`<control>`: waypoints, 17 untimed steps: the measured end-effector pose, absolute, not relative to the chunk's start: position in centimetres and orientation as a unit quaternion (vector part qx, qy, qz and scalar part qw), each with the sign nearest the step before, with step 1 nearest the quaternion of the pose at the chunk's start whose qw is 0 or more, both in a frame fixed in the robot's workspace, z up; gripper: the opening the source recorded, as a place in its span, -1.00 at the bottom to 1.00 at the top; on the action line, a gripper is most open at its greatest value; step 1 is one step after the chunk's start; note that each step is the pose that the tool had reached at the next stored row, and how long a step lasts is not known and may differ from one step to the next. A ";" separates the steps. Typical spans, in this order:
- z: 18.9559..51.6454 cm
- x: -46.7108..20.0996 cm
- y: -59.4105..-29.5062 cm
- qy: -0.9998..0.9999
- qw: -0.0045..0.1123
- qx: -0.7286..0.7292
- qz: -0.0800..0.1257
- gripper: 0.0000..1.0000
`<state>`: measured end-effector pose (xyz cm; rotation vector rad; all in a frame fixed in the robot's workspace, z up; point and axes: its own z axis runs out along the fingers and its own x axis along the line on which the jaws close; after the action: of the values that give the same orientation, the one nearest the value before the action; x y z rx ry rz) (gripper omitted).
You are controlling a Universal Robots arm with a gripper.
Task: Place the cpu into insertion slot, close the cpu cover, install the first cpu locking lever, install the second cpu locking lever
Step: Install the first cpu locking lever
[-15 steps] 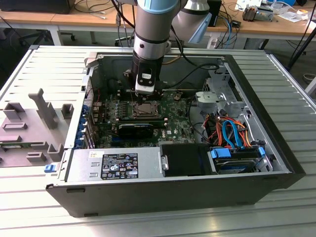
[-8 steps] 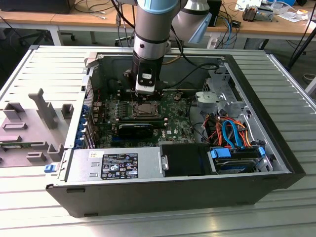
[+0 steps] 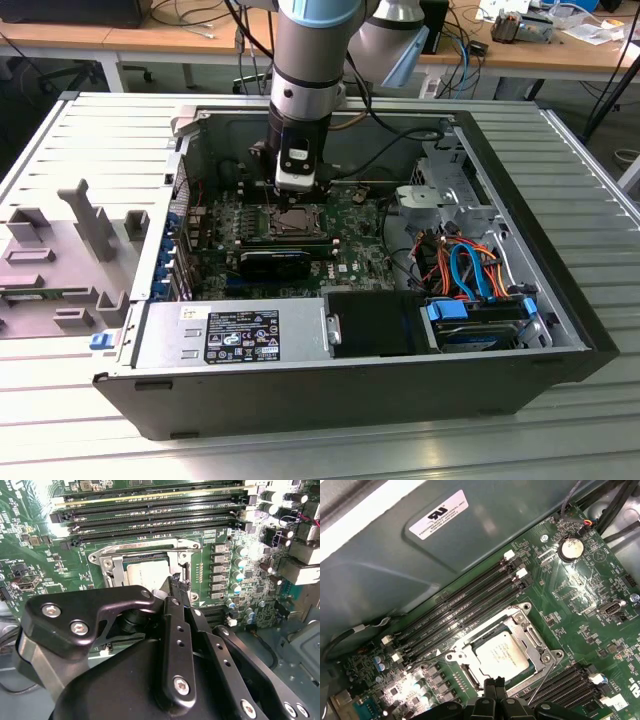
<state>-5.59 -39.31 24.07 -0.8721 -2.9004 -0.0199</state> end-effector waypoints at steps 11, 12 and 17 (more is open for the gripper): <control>24.1 -5.6 -39.3 -0.959 0.056 -0.276 -0.006 -0.79; 24.1 -5.6 -39.3 -0.960 0.056 -0.276 -0.006 -0.79; 24.1 -5.6 -39.3 -0.961 0.056 -0.271 -0.006 -0.79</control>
<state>-5.59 -39.31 24.07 -0.8209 -2.9151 -0.0168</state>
